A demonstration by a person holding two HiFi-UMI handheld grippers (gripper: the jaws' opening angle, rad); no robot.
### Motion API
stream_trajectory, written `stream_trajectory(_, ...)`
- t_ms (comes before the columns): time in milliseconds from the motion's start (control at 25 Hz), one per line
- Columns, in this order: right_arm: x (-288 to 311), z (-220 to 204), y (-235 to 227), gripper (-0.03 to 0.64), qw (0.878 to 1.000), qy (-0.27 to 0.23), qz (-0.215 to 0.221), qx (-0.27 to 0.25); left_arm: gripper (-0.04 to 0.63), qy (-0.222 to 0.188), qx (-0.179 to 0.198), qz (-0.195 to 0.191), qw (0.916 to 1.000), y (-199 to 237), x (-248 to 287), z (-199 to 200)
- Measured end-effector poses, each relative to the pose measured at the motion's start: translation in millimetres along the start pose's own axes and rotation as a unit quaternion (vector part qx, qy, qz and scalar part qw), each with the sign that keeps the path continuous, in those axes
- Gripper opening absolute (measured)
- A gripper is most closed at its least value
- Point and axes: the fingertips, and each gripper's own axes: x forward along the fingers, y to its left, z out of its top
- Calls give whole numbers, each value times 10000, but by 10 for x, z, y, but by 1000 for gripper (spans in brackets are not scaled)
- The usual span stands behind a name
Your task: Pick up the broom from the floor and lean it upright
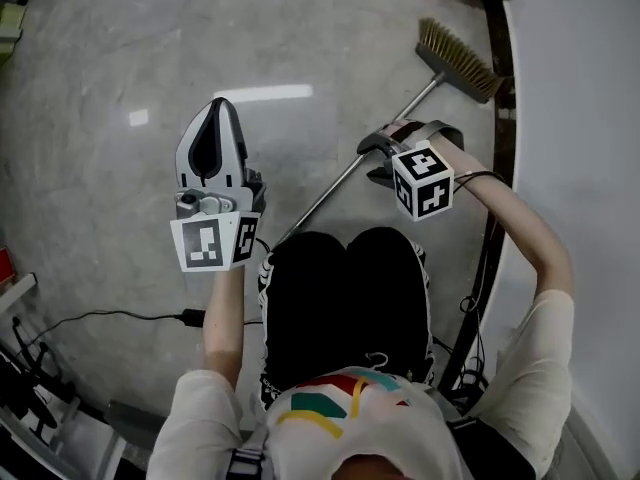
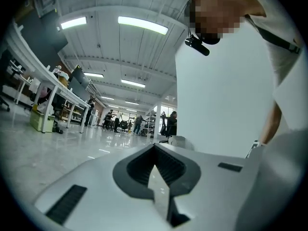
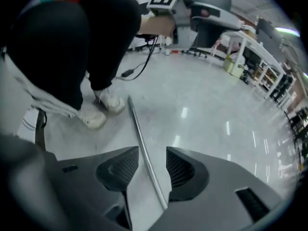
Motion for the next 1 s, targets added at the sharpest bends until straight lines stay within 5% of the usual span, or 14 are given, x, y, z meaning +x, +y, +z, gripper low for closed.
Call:
stream_trajectory(160,820,-424,120,156,9948,551,387,-766,44,-218,-37,135,9997,204,-112,-519)
stream_trajectory(440,1431,-557,217,155,9866,737,761,-1245,44,-173,-258,249,9992,230,-356,-1152)
stream_trajectory(600,1593,-638,263,89,9819,934,735,-1473,44,-83,-243,126,9996,104,-414,-1307)
stream_trajectory(800,1594,-584,234,89,9862,812,782,-1215,44,-62,-139,210,9997,188,-342,-1284)
stream_trajectory(1000,1072,-273,-432,87,9993,226,-118,-262,44,-366,216,551,9976,592,-194,-572)
